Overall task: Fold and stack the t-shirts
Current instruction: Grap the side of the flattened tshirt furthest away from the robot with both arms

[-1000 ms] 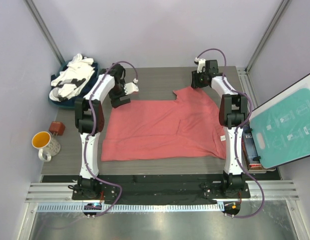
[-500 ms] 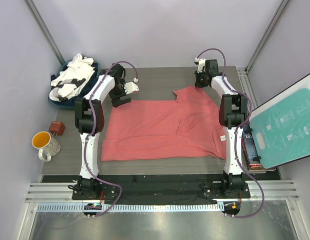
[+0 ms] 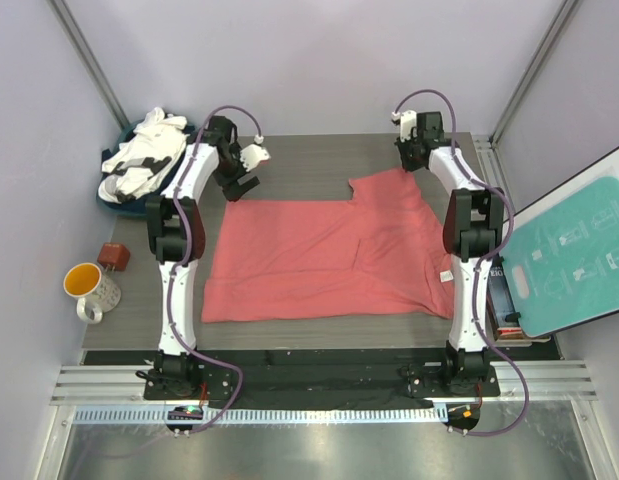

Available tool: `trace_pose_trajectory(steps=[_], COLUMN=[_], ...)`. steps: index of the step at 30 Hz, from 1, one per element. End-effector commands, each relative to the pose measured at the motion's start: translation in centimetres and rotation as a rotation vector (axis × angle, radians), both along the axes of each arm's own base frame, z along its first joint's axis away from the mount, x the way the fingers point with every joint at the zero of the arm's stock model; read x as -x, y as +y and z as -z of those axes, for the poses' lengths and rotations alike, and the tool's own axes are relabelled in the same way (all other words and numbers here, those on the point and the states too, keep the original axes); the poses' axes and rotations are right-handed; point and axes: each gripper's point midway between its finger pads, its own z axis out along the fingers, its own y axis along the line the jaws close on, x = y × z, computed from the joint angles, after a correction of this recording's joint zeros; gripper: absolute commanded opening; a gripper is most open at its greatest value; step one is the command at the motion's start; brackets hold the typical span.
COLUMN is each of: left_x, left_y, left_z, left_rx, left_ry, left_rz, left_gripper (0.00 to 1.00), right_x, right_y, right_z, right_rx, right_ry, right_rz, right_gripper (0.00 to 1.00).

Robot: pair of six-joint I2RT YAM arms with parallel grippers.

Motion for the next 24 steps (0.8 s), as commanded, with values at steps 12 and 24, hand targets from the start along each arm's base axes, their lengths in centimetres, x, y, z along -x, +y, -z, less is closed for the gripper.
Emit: trace_pose_trajectory(steps=[12,24], left_x=[3.9,4.5], left_y=[-1.4,0.5], left_z=[3.0,3.6], left_rx=[0.136,0.114], left_ry=[0.208,0.230], left_rz=[0.276,0.357], left_gripper=[0.88,0.75], right_x=[2.2,2.9], right_y=[-0.2,1.2], right_z=[-9.7,-11.1], right_rx=[0.093,0.122], right_ry=[-0.153,-0.178], right_rz=[-0.037,-0.077], right_gripper=[0.01,0.01])
